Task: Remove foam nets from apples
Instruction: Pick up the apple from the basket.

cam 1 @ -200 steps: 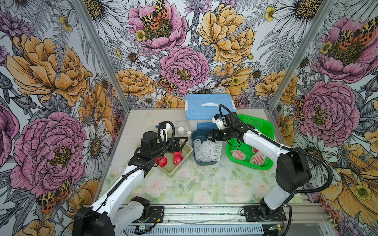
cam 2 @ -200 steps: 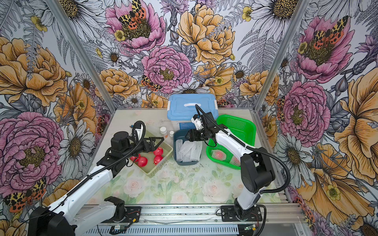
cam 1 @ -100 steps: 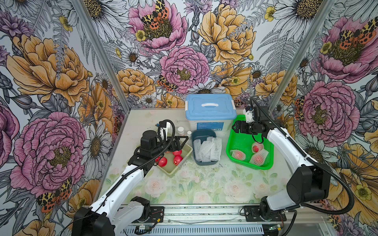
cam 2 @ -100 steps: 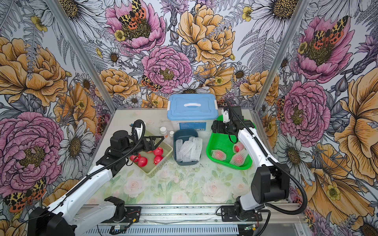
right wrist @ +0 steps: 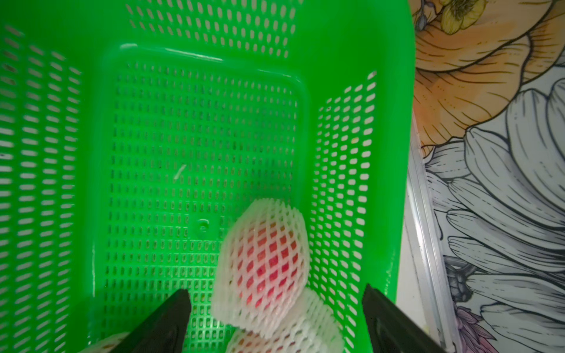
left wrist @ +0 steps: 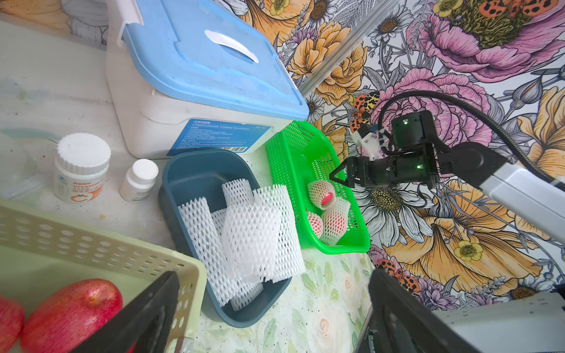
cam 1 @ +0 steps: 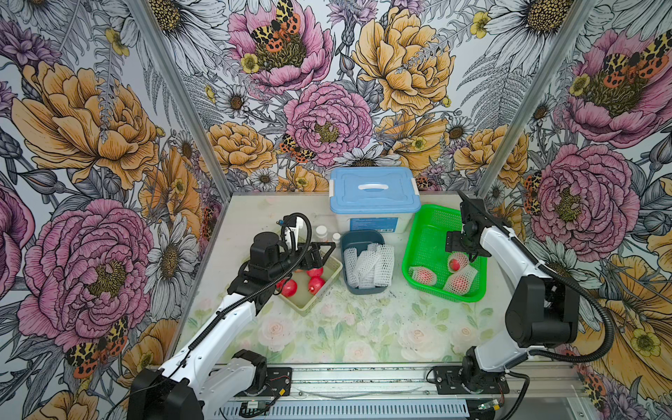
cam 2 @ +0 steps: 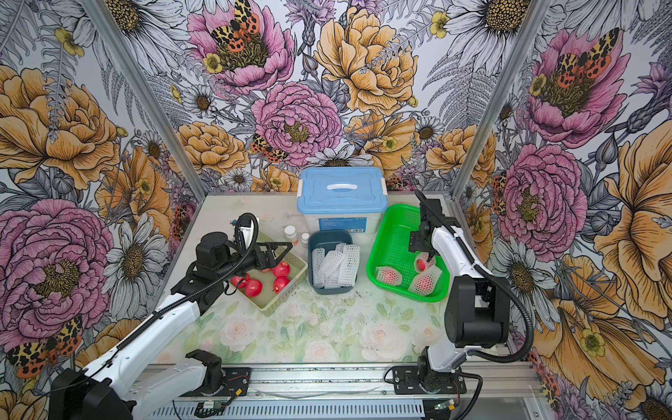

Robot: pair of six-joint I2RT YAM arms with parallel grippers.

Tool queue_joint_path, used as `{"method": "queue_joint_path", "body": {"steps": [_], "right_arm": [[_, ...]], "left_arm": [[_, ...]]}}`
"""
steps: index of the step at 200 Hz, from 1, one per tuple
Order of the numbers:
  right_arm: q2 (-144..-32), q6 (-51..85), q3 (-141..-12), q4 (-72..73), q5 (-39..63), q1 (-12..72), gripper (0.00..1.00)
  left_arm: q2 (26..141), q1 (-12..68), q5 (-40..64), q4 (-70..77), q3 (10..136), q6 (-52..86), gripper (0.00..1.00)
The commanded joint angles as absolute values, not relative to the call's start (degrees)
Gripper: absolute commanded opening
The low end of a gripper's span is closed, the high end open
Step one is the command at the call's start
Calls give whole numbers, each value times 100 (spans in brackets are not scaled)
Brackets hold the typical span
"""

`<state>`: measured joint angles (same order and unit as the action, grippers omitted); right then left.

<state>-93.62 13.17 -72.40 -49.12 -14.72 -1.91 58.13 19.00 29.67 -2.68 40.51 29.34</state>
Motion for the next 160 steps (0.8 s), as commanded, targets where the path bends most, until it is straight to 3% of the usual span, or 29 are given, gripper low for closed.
{"method": "queue_joint_path", "body": {"steps": [1, 43, 77, 119, 160], "right_arm": [[-9670, 1371, -7172, -4957, -1976, -82, 92], [-10151, 1471, -7058, -4670, -1771, 9, 89], [-10389, 1521, -6988, -4627, -1811, 44, 80], [-10301, 1489, -6908, -4597, -1837, 123, 59], [-9747, 1145, -7077, -4363, -1607, 330, 55]], "left_arm": [[5651, 1938, 3070, -114, 4008, 2804, 99], [5585, 1942, 3050, -105, 3973, 2804, 99], [5522, 1939, 3036, -138, 3947, 2804, 99], [5484, 1945, 3009, -193, 3972, 2786, 99], [5520, 1958, 3057, -183, 4039, 2794, 99]]}}
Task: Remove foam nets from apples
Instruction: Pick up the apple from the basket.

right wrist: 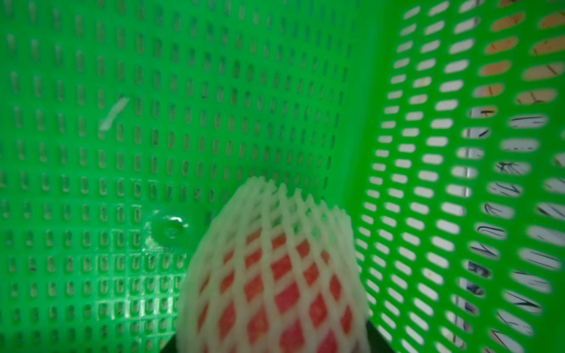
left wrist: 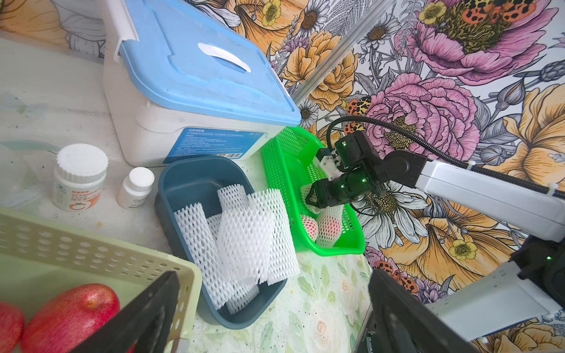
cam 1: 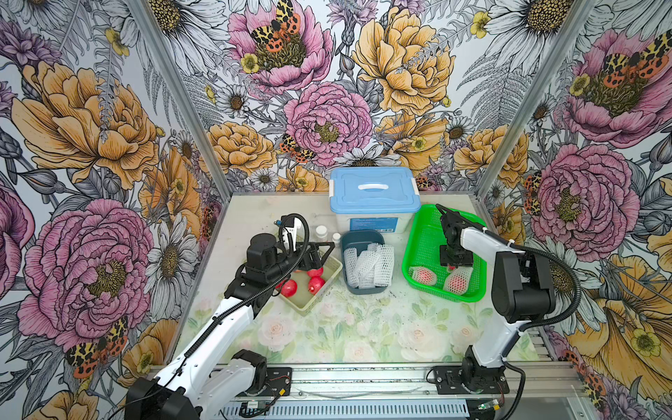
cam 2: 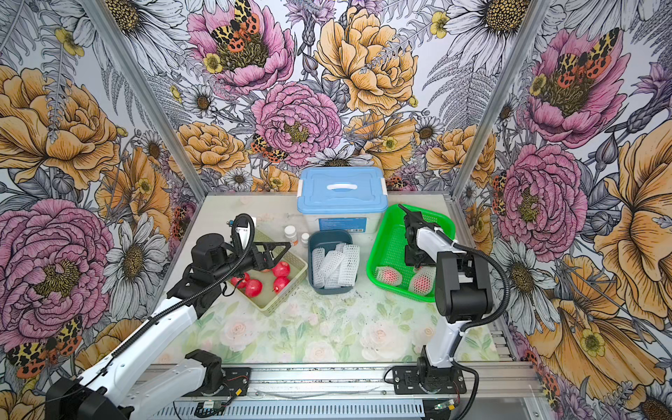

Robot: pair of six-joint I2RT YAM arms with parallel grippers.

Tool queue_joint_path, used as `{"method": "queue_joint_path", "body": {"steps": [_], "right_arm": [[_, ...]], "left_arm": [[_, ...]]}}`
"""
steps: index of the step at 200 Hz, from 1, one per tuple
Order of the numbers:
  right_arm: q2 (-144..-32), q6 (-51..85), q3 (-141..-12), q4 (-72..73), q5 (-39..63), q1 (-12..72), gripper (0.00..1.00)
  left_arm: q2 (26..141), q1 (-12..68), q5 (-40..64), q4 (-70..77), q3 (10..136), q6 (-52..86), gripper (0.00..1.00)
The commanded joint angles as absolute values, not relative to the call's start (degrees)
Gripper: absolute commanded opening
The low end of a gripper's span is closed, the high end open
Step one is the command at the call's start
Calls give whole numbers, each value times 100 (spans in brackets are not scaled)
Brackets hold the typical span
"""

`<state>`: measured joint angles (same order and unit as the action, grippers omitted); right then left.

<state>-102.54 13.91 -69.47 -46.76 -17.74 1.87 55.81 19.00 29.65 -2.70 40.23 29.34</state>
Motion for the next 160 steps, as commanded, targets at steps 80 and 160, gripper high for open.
{"method": "queue_joint_path", "body": {"steps": [80, 160], "right_arm": [[-7449, 13, -6264, -2506, 2144, 989, 56], [-6470, -363, -5303, -1117, 3719, 2254, 61]], "left_arm": [[5817, 2433, 3705, -35, 4613, 2664, 99], [6883, 2844, 4130, 261, 5267, 3807, 99]]}}
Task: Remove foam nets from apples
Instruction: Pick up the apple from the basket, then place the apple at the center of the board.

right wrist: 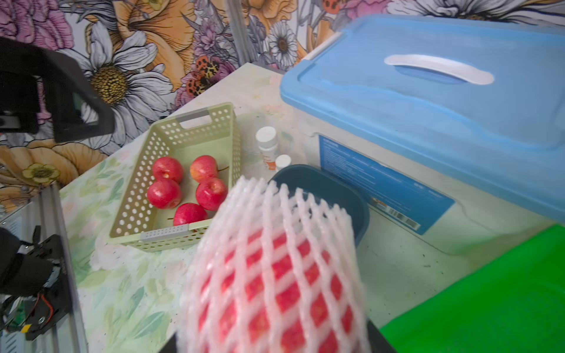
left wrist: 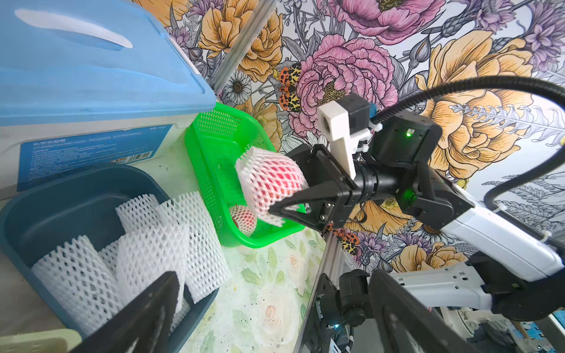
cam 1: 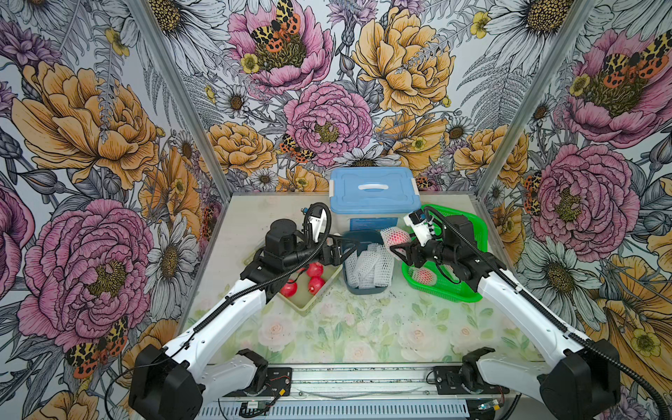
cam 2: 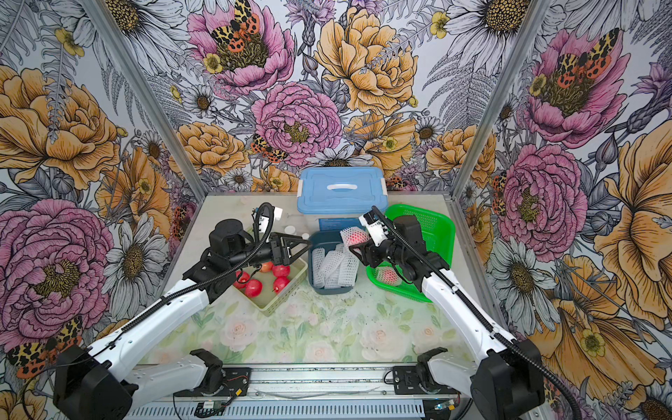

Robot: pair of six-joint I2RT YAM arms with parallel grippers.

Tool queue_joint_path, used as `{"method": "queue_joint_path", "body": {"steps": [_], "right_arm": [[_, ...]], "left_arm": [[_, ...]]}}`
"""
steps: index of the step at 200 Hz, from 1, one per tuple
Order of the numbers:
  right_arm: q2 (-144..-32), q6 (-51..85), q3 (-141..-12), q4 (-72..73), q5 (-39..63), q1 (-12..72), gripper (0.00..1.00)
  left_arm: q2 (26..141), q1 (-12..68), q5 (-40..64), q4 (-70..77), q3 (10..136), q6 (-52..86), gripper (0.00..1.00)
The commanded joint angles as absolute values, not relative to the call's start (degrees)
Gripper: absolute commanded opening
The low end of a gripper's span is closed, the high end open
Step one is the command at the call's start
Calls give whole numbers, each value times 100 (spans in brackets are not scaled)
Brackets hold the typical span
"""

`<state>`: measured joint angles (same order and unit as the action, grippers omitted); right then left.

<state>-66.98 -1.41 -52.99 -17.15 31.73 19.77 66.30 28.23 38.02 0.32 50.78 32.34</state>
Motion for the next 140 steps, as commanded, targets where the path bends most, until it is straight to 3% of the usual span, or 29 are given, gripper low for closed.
{"method": "queue_joint_path", "body": {"steps": [1, 49, 84, 105, 140], "right_arm": [[-6465, -370, -5306, -1117, 3723, 2270, 61], [-6407, -590, -5416, -957, 3596, 2917, 63], [-6442, -571, -5423, -803, 3598, 3165, 64], [-6450, -613, -5448, -764, 3449, 3336, 64], [-6434, -642, -5484, -773, 3412, 3417, 66]], "left_arm": [[6896, 2846, 4131, 240, 5288, 3819, 99], [7312, 2901, 4693, -295, 5643, 4063, 99], [7351, 2815, 5255, 683, 5314, 4799, 98], [7433, 2925, 5512, 690, 5373, 4801, 89], [7368, 2862, 5569, 395, 5416, 4628, 57]]}}
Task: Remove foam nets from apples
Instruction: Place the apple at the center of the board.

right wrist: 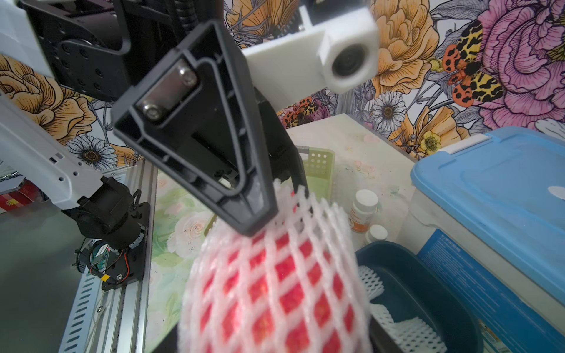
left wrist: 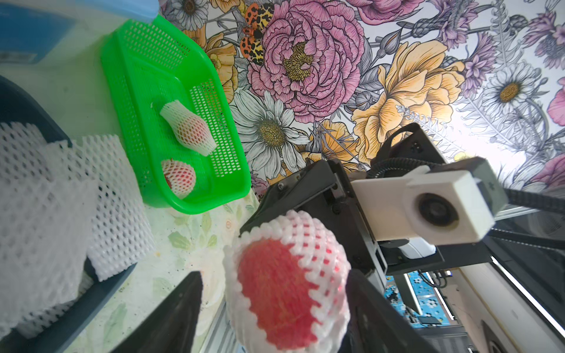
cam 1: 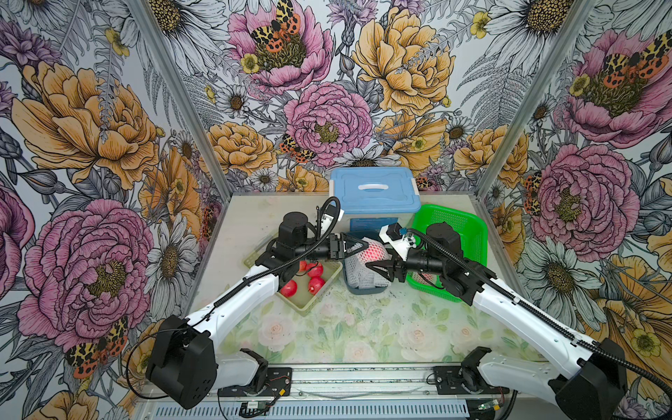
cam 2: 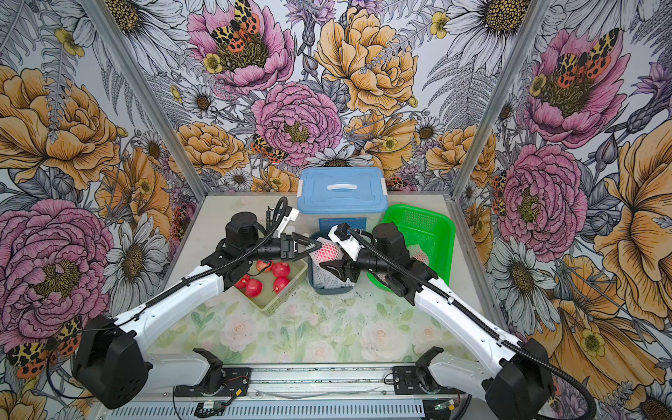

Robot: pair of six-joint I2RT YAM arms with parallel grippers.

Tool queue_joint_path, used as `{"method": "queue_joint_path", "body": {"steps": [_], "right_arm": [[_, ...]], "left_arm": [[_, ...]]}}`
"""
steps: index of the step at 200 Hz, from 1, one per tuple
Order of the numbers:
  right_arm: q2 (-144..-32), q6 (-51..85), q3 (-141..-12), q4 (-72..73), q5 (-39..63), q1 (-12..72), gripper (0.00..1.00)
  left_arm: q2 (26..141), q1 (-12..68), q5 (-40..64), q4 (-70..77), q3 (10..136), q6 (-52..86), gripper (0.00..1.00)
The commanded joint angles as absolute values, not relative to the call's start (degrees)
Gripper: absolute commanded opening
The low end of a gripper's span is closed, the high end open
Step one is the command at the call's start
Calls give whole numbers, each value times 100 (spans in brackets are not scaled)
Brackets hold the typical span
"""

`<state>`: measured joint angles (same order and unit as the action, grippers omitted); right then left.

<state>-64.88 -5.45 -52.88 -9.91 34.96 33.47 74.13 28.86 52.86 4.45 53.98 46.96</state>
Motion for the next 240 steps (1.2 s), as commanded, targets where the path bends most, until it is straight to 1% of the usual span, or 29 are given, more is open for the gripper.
{"method": "queue_joint_path", "body": {"steps": [1, 12, 38, 50, 60, 62, 69, 92, 146, 159, 181, 210, 240], "right_arm": [[-6434, -642, -5484, -773, 3411, 3418, 66], [-6434, -642, -5493, -771, 3409, 3436, 66], [-6459, -642, -5482, -773, 3343, 3458, 70], [-6473, -641, -5463, -773, 3234, 3463, 72], [-6527, -641, -5445, -765, 3095, 3463, 73], [-6547, -641, -5437, -771, 3081, 3463, 73], [-6603, -659, -5417, -771, 3035, 3463, 73], [-6869, -618, -5366, -747, 2893, 3463, 73], [-7148, -359, -5034, -638, 2967, 3496, 72], [-7137, -276, -4792, -590, 2979, 3545, 72], [-7076, -103, -4348, -535, 2854, 3675, 72], [-6897, 321, -3596, -62, 2679, 3905, 72], [-6808, 706, -2978, 236, 2471, 4170, 73]], "left_arm": [[7366, 2859, 5566, 369, 5428, 4613, 57], [7344, 2831, 5515, 74, 5498, 4421, 50], [7304, 2770, 5456, -158, 5537, 4276, 48], [7304, 2743, 5458, -231, 5546, 4218, 38], [7309, 2695, 5403, -349, 5542, 4131, 26], [7312, 2687, 5394, -366, 5538, 4126, 22], [7312, 2654, 5367, -404, 5525, 4090, 15], [7338, 2583, 5345, -343, 5460, 4104, 0], [7374, 2653, 5290, -576, 5280, 3867, 0], [7390, 2855, 4991, -729, 5163, 3681, 0], [7469, 3374, 4200, -1203, 4970, 3276, 0], [7548, 3911, 3219, -1160, 4394, 3262, 0], [7636, 4348, 2816, -628, 3854, 3585, 0]]}}
